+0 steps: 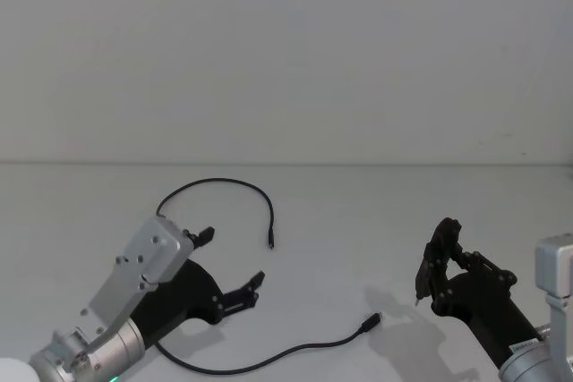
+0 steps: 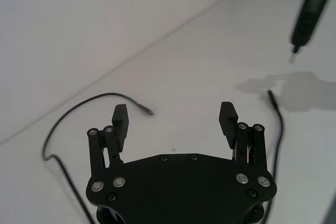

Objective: Pick up the data cable with the one hand.

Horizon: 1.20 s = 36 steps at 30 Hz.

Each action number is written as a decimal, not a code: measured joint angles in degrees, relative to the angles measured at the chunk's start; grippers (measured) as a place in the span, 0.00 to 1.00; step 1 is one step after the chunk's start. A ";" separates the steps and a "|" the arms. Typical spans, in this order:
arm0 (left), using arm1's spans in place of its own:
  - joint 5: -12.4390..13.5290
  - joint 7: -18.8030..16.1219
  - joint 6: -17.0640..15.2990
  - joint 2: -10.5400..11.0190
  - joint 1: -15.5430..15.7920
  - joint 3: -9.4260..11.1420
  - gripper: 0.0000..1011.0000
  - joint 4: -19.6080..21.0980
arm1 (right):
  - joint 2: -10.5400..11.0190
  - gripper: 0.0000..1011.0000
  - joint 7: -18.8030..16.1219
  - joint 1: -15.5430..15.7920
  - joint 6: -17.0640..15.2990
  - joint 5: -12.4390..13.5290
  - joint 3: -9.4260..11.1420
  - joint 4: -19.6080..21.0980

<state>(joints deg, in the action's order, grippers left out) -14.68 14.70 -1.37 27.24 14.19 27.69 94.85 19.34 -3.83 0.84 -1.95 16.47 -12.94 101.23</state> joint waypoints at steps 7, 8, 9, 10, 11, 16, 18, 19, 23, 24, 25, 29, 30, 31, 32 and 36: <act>-1.55 5.82 -0.32 1.93 0.72 0.70 0.99 0.27 | 0.00 0.27 0.00 0.00 0.00 0.00 0.00 0.00; -1.74 6.57 -0.39 2.14 0.83 0.78 0.99 0.28 | 0.00 0.27 0.00 0.00 0.00 0.00 0.00 0.00; -2.11 7.96 -0.52 2.59 1.07 0.97 0.99 0.31 | 0.00 0.27 0.00 0.00 0.00 0.00 0.00 0.00; -2.28 8.60 -0.60 2.70 1.17 1.02 0.99 0.32 | 0.00 0.27 0.00 0.00 0.00 0.00 0.00 0.00; -2.46 9.25 -0.67 2.95 1.28 1.15 0.99 0.34 | 0.00 0.27 0.00 0.00 0.00 0.00 0.00 0.00; -3.97 13.97 -1.50 4.10 2.27 1.97 0.99 0.37 | 0.00 0.27 0.00 0.00 0.00 0.00 0.00 0.00; -4.48 15.53 -1.93 4.45 2.67 2.31 0.99 0.37 | 0.00 0.27 0.00 0.00 0.00 0.00 0.00 0.00; -4.96 16.85 -2.43 4.71 3.03 2.62 0.99 0.37 | 0.00 0.27 0.00 0.00 0.00 0.00 0.00 0.00; -6.24 20.10 -4.07 5.27 4.12 3.52 0.99 0.36 | 0.00 0.27 0.00 0.00 0.00 0.00 0.00 0.00; -6.47 20.64 -4.46 5.38 4.40 3.78 0.99 0.34 | 0.00 0.27 0.00 0.00 0.00 0.00 0.00 0.00; -6.68 21.17 -4.88 5.43 4.56 3.92 0.99 0.33 | 0.00 0.27 0.00 0.00 0.00 0.00 0.00 0.00; -8.16 24.10 -7.97 5.69 6.02 5.20 0.99 0.22 | 0.00 0.27 0.00 0.00 0.00 -0.01 0.00 0.00; -8.30 24.46 -8.52 5.69 6.25 5.38 0.99 0.21 | 0.00 0.27 0.00 0.00 0.00 0.00 0.00 0.00; -8.50 24.77 -9.09 5.69 6.47 5.58 0.99 0.19 | 0.00 0.27 0.00 0.00 0.00 0.00 0.00 0.00; -8.95 25.49 -10.57 5.66 7.01 6.04 0.99 0.14 | 0.00 0.27 0.00 0.00 0.00 0.00 0.00 0.00; -9.80 26.49 -14.06 5.35 8.22 7.06 0.99 0.05 | 0.00 0.27 0.00 0.00 0.00 0.00 0.00 0.00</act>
<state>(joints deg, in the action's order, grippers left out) -24.49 41.18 -15.43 32.60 22.41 34.75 94.91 19.33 -3.83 0.84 -1.95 16.46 -12.94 101.23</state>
